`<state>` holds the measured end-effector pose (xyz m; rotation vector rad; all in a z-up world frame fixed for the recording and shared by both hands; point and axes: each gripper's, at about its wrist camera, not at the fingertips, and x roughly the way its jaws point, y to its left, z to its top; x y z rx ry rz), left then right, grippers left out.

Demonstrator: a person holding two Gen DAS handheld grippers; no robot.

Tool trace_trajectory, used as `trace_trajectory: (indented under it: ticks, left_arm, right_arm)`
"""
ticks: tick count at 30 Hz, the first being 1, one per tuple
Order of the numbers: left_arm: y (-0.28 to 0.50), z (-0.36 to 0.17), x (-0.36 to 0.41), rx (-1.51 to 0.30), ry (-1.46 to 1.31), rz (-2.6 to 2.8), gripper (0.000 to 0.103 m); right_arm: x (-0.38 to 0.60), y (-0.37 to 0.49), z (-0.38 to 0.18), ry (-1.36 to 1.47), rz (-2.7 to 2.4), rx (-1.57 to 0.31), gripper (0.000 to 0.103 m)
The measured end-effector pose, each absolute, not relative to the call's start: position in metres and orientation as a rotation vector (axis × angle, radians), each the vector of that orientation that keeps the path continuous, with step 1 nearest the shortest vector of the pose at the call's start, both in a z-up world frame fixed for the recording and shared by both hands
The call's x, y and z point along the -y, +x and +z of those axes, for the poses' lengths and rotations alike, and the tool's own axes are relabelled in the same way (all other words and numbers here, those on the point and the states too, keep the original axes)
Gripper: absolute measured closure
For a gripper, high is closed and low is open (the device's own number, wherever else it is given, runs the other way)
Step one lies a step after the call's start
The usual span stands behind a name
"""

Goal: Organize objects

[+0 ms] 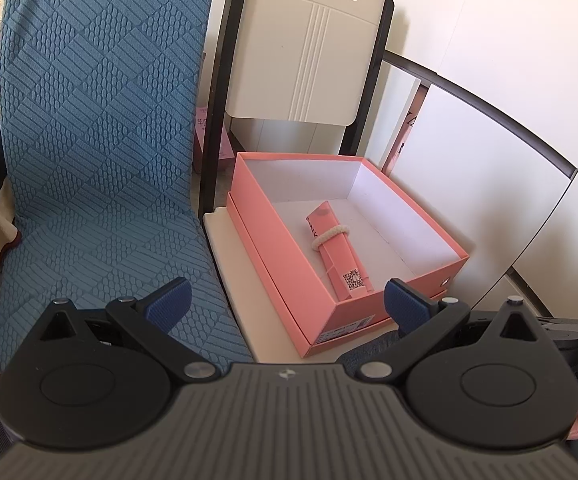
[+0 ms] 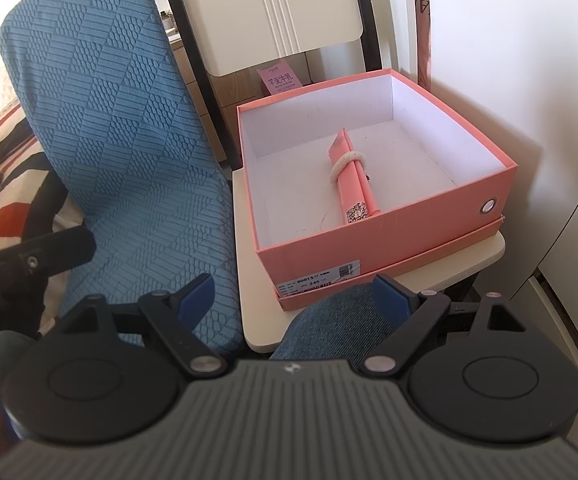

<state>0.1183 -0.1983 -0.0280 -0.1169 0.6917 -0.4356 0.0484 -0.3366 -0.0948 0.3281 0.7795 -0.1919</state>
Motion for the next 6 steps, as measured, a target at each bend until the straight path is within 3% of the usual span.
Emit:
trace_trajectory:
  ticks: [6]
  left_arm:
    - [0.1190,-0.0287,0.1963,-0.695,-0.119,-0.433,0.000]
  right_arm:
    - [0.3367,0.0486,-0.0953,0.330,-0.192,-0.781,0.016]
